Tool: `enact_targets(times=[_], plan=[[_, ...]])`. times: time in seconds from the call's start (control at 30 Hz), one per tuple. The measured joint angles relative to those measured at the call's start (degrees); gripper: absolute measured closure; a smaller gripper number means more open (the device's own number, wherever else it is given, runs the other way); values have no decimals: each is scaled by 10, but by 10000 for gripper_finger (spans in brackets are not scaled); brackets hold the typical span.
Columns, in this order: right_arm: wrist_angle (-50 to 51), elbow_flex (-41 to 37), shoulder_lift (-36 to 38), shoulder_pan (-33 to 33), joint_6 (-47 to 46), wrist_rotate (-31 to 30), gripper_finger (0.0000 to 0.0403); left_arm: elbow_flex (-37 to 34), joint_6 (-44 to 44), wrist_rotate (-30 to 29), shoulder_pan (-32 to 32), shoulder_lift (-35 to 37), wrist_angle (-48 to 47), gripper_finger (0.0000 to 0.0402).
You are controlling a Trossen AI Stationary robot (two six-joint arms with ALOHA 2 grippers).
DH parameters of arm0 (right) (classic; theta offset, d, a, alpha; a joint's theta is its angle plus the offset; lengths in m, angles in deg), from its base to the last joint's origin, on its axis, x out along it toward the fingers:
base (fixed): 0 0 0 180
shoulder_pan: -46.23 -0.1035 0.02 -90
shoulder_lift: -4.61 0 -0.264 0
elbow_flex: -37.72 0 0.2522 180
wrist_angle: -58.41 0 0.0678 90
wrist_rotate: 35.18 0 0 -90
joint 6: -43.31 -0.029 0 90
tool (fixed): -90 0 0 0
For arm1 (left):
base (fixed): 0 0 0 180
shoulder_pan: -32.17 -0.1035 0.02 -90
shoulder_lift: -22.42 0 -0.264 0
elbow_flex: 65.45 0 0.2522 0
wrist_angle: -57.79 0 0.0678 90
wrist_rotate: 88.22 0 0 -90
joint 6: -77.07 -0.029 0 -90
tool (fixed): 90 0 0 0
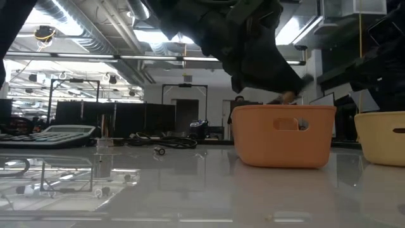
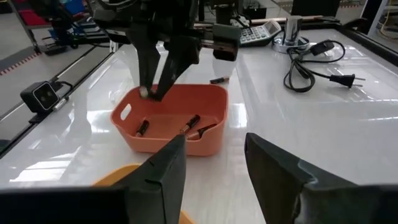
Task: Sort batteries
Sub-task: Put the black battery into the orange bin
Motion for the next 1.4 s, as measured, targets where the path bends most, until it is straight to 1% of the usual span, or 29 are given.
enact_targets(times=[0.23, 0.43, 0.5, 0.63, 0.8, 0.9, 1.0, 1.07, 1.1, 1.17, 1.4], plan=[[15, 0, 0, 0, -31, 4, 242, 0, -8, -10, 0, 0, -9, 331], [17, 0, 0, 0, -42, 9, 242, 0, -10, -10, 0, 3, -43, 331], [18, 1, 0, 0, -42, 9, 242, 0, -4, -10, 0, 12, -76, 331], [19, 1, 0, 0, -42, 9, 242, 1, -3, -9, -4, 56, -176, 331], [19, 1, 0, 0, -42, 8, 242, 1, -46, -13, -11, 101, -321, 331], [19, 1, 0, 0, -42, 6, 242, 1, -54, -25, -14, 116, -403, 331], [19, 1, 0, 0, -42, 4, 242, -2, -14, -52, -16, 111, -469, 331], [19, 1, 0, 0, -42, 4, 242, -11, 16, -61, -21, 107, -482, 331], [18, 1, 0, 0, -42, 4, 242, -17, 16, -62, -24, 106, -487, 331], [18, 1, 0, 0, -42, 3, 242, -29, -16, -64, -27, 106, -504, 331], [18, 1, 0, 0, -42, 3, 242, -37, -229, -73, -31, 101, -497, 331]])
